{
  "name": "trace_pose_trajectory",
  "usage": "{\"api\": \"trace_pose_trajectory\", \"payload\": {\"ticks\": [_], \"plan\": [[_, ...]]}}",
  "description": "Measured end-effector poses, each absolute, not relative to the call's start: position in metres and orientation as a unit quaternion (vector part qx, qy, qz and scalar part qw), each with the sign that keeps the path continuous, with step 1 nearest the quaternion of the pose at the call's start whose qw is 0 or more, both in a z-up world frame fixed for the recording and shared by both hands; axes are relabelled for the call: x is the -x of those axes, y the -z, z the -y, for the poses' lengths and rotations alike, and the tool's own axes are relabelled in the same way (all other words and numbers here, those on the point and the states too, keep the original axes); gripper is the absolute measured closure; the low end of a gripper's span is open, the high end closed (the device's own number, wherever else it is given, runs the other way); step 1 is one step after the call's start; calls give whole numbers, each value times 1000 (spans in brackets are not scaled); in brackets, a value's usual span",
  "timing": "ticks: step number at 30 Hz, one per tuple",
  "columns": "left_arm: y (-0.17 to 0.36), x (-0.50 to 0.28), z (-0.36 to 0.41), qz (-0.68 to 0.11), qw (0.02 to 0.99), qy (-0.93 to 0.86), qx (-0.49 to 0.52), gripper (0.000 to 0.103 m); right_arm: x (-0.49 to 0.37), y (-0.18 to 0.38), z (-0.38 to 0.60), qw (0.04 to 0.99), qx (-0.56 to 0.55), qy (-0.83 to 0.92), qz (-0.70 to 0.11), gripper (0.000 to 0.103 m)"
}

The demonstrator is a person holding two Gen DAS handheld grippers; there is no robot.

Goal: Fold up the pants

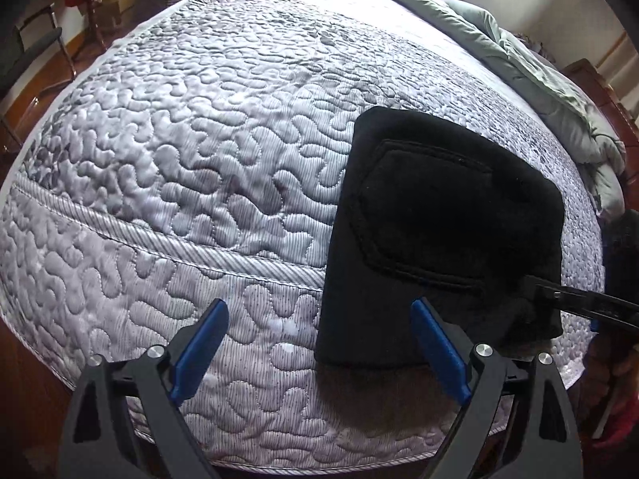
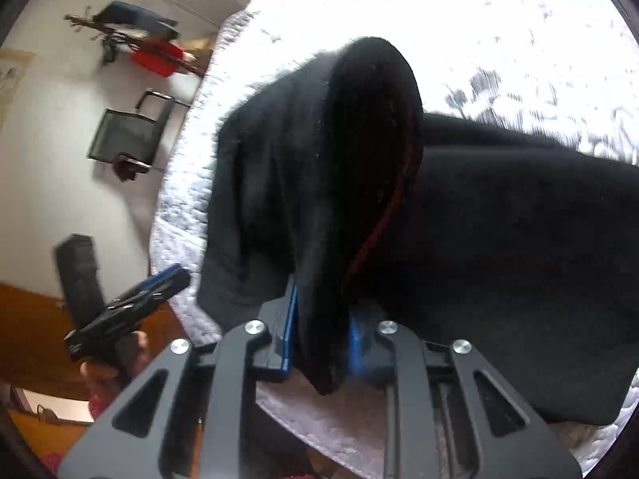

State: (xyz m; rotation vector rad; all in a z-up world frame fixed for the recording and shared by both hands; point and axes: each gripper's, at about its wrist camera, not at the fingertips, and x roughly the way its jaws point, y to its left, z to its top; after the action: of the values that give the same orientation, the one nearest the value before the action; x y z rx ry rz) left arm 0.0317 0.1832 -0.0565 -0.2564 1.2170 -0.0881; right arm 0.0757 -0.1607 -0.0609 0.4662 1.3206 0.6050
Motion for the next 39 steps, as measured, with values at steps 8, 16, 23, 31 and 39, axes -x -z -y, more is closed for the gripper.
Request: {"api": "trace_pose_trajectory", "payload": {"ticks": [8,16,23,31,39], "plan": [[38,-31,-175,-554,820,45,135,10,-56,-13,193,752,-237,-315,-528,85],[35,-35,-135,-560,818,71,107,10,-35,-41,263,784,-241,-278,-500,85],[41,-40,-90,-570,814,91,63,10,-30,-14,314,795,-252,-213,-509,87],[76,-47,-52,-588,805,71,-12,8,-26,64,320,768,-244,-161,-569,92],[78,-48,-55,-592,802,83,18,5,-20,70,322,768,-260,-169,-561,79]]}}
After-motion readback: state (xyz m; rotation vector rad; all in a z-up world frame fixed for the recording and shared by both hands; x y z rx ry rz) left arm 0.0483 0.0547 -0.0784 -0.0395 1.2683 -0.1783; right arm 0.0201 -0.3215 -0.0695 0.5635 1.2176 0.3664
